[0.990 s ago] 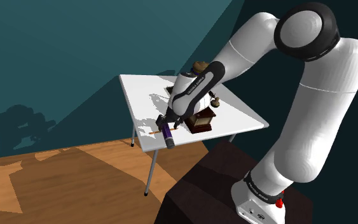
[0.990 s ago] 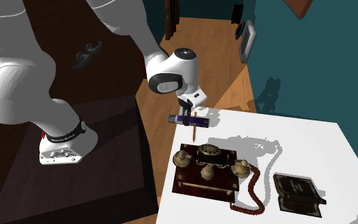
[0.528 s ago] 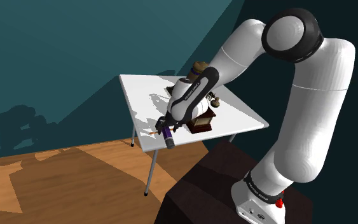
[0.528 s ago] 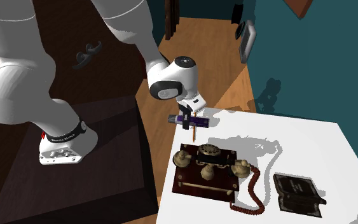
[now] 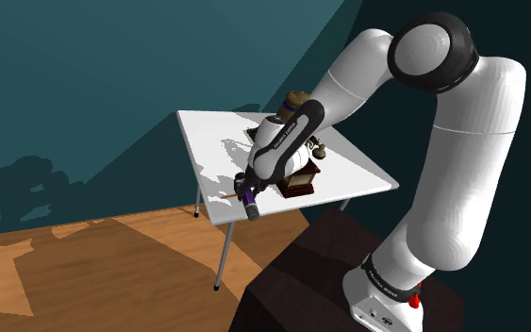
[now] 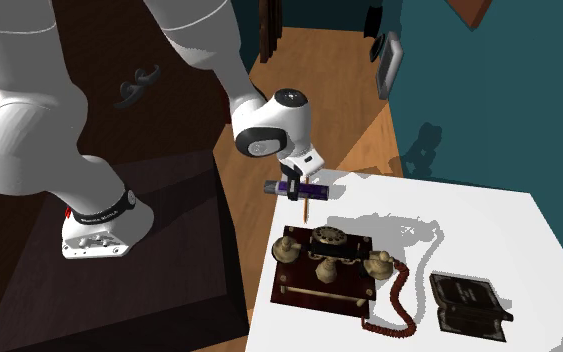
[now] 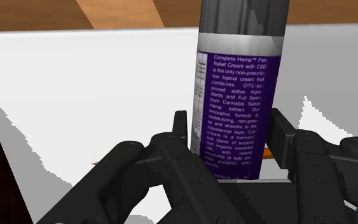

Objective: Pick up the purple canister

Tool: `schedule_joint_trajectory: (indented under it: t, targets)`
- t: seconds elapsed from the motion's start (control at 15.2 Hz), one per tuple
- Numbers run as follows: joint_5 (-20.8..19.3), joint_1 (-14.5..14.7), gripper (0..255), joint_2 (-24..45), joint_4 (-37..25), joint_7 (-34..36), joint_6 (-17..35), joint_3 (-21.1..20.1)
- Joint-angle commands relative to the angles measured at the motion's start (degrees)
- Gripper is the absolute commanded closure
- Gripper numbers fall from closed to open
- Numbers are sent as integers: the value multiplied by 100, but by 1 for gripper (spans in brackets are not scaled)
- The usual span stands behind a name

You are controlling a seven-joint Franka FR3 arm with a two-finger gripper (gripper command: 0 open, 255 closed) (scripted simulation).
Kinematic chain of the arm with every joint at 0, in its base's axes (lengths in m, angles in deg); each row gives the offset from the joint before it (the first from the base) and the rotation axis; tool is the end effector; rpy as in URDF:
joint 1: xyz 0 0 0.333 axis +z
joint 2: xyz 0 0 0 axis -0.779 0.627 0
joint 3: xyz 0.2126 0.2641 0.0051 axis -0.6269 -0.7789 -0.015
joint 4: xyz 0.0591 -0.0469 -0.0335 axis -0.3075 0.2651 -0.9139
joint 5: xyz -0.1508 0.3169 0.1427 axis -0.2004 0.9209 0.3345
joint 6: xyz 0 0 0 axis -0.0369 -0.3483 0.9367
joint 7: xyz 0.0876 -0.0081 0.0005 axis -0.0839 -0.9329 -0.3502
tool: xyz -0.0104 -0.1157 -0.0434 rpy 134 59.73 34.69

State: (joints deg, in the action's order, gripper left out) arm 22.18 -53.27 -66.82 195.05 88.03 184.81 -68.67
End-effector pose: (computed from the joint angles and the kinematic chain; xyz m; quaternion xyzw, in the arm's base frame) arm 0.4836 0.0036 0.1659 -0.9810 0.1897 -0.0358 0.0190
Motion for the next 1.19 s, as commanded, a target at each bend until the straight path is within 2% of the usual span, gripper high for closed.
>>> schedule_joint_trajectory:
  t: [0.0, 1.12]
  targets:
    - [-1, 1, 255, 1, 1, 0, -1, -2]
    - [43, -28, 255, -1296, 175, -3, -1123, -38]
